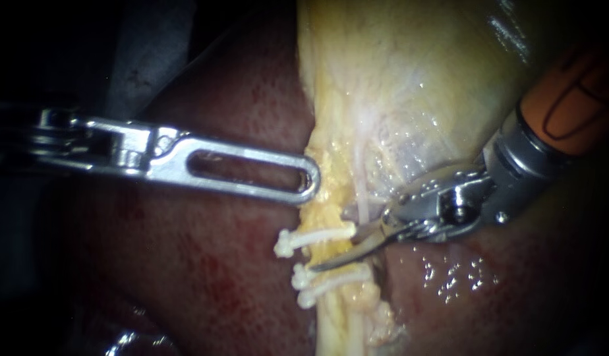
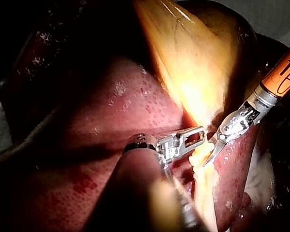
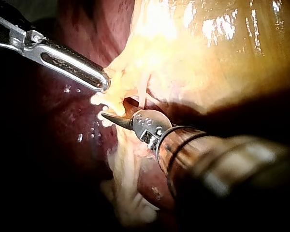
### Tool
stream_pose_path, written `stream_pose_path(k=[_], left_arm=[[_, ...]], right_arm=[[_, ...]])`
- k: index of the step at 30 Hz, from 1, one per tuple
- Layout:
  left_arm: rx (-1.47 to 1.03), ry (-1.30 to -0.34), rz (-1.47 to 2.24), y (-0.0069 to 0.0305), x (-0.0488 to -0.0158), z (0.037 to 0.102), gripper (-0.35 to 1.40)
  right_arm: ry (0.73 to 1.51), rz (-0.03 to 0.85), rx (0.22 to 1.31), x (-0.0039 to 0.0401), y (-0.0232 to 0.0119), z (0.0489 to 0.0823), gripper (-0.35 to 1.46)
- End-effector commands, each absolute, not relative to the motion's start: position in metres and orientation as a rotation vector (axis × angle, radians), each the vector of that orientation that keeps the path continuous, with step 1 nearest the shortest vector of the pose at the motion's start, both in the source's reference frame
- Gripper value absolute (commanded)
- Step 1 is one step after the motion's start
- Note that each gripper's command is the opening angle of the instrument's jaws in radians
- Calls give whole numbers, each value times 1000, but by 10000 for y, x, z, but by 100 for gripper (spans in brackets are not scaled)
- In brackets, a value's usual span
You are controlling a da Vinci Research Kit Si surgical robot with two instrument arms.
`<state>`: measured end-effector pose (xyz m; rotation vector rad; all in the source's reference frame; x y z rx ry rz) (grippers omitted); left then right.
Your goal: Go to the cutting position left tube
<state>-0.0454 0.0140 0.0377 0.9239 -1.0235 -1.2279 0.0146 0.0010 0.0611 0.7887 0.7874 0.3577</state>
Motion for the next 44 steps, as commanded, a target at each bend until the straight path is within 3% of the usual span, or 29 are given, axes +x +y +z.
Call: stream_pose_path(k=[1, 44], left_arm=[[924, -1024, -1227, 140, -454, 376, -35], [925, -1023, -1227, 141, -457, 377, -35]], right_arm=[[799, 365, 792, 146, 10, 612, 26], [824, 373, 802, 154, 9, 621, 25]])
